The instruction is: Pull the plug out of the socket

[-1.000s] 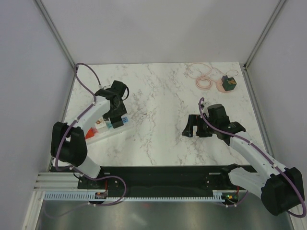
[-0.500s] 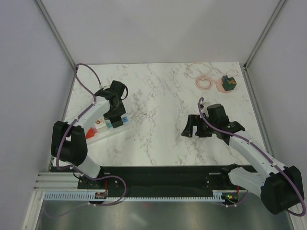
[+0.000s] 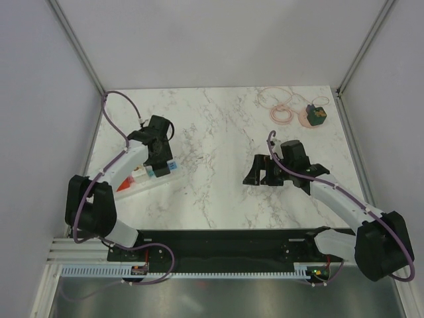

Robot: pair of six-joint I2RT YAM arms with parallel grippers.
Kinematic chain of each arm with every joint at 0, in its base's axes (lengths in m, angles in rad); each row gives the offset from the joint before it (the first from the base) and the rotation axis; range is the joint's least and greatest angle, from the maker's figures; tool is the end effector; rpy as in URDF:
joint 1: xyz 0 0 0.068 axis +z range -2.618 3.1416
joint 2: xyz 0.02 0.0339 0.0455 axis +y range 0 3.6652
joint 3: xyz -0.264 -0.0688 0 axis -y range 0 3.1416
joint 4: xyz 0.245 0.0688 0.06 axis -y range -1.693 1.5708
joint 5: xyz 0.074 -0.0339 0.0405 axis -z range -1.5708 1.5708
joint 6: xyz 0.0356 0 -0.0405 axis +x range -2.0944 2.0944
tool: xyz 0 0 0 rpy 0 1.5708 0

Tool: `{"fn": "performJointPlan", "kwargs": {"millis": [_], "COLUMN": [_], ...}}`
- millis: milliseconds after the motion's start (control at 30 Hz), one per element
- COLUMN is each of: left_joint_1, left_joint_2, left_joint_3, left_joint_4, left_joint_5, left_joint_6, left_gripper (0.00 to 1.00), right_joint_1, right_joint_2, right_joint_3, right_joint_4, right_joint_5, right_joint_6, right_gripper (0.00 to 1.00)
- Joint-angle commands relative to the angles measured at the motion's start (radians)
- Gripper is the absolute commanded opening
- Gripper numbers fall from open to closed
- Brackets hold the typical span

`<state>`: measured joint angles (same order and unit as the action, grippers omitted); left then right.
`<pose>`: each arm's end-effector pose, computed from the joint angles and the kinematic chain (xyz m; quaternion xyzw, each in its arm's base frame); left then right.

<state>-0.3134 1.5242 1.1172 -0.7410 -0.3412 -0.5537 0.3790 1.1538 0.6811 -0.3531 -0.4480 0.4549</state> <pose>0.2896 -0.0813 0.2372 -0.1509 0.9523 0.0638 0.2574 0.2084 0.0996 0.2188 -0.0463 0.9106 0.3329 0.2407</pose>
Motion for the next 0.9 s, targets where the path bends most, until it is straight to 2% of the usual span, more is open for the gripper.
{"fn": "performJointPlan", "kwargs": {"millis": [0, 233, 467, 600, 700, 867], "left_joint_1": [-0.035, -0.115, -0.223, -0.239, -0.239, -0.239], "left_joint_2": [-0.002, -0.071, -0.139, -0.165, -0.17, -0.154], "left_joint_3": [-0.069, -0.103, -0.155, -0.177, -0.162, -0.14], "left_joint_4": [0.066, 0.054, 0.043, 0.045, 0.04, 0.034], "left_joint_5": [0.148, 0.212, 0.283, 0.266, 0.245, 0.248], "left_joint_6": [0.06, 0.075, 0.009, 0.029, 0.072, 0.11], "left_gripper": [0.36, 0.35, 0.35, 0.71, 0.78, 0.82], "right_joint_1": [0.017, 0.08, 0.147, 0.195, 0.236, 0.308], "right_joint_2": [0.044, 0.127, 0.196, 0.266, 0.334, 0.437], "right_joint_3": [0.014, 0.051, 0.074, 0.075, 0.092, 0.15], "right_joint_4": [0.112, 0.143, 0.222, 0.321, 0.402, 0.491], "right_joint_5": [-0.054, -0.06, -0.049, -0.044, -0.04, -0.055], "right_joint_6": [0.04, 0.054, 0.109, 0.163, 0.198, 0.212], "right_gripper": [0.98, 0.98, 0.98, 0.98, 0.98, 0.98]}}
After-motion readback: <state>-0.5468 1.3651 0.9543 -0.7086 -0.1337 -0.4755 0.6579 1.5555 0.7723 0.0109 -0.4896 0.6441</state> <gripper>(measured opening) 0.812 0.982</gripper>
